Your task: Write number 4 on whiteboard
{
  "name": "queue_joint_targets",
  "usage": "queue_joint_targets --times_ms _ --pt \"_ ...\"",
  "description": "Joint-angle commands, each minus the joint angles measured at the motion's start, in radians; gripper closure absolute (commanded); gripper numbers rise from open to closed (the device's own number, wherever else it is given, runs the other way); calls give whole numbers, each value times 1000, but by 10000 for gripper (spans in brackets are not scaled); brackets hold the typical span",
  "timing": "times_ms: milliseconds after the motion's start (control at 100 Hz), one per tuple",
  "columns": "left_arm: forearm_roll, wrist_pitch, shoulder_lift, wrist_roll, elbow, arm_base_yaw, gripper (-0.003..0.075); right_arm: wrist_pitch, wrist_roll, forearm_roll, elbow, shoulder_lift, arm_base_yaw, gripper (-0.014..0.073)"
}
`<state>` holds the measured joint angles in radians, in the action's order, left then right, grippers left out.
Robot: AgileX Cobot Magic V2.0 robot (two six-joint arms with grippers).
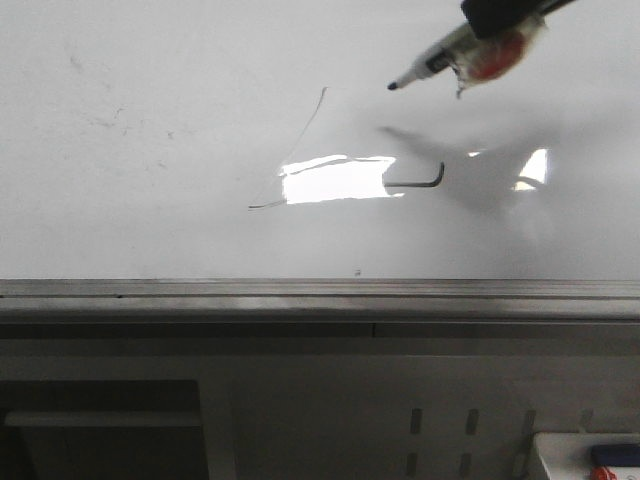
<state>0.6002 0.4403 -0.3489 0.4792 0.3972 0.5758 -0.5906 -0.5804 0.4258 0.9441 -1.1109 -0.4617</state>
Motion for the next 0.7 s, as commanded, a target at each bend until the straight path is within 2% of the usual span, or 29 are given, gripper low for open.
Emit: queue_joint_targets --times_ms 0,690 --pt "26 -71 -6 -6 26 -1 741 89 3 3 52 -6 -17 637" --pt "26 -73 -6 -6 26 -1 741 125 3 3 114 -106 -63 638"
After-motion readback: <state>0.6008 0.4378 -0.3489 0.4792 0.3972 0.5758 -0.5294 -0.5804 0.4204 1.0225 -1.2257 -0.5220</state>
